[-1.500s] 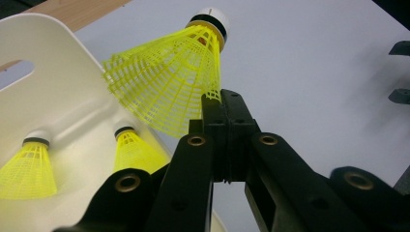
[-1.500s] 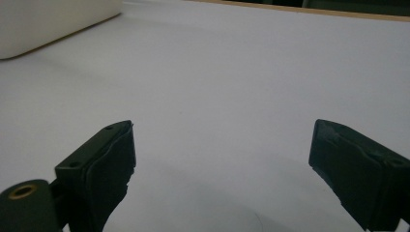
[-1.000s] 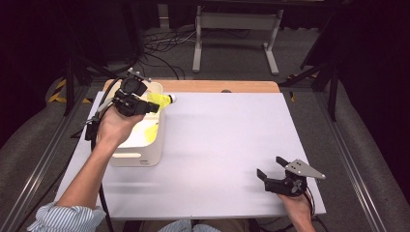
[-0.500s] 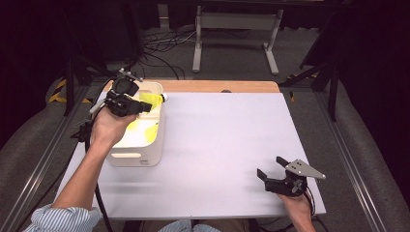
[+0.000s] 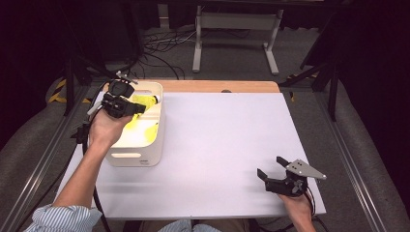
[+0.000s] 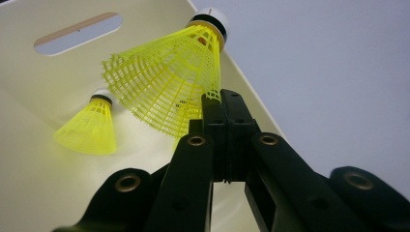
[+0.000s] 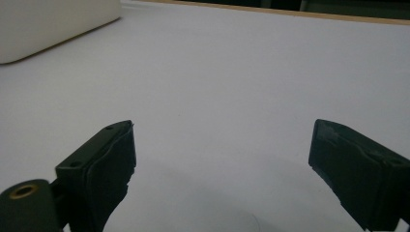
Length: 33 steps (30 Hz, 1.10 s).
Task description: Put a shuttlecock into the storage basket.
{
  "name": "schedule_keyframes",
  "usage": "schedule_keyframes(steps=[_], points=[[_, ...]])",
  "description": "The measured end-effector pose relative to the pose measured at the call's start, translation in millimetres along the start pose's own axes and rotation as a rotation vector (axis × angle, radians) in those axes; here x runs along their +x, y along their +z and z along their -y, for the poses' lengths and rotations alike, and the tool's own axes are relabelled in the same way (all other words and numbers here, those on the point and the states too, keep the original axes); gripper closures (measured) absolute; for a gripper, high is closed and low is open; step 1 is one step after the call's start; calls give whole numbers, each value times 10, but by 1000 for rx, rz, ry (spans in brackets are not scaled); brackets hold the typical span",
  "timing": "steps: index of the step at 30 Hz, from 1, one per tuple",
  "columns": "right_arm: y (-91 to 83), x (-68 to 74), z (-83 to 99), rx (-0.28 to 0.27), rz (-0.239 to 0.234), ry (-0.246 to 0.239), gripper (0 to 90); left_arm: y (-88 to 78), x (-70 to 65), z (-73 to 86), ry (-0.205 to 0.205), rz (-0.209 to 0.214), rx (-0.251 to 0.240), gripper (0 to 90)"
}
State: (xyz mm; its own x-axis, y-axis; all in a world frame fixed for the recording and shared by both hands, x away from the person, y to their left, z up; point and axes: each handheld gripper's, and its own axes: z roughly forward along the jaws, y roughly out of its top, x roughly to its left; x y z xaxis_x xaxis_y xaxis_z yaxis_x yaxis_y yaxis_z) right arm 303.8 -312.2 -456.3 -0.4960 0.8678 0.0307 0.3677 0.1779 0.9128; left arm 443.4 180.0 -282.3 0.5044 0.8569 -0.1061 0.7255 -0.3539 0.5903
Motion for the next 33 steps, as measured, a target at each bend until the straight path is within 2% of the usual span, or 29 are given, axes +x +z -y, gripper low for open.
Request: schedule_keyframes(steps=[19, 33], points=[[-8, -9, -2, -5, 0, 3, 99, 306, 173, 9, -50, -50, 63, 900], [1, -12, -1, -4, -2, 0, 99, 481, 287, 0, -83, -58, 101, 900]])
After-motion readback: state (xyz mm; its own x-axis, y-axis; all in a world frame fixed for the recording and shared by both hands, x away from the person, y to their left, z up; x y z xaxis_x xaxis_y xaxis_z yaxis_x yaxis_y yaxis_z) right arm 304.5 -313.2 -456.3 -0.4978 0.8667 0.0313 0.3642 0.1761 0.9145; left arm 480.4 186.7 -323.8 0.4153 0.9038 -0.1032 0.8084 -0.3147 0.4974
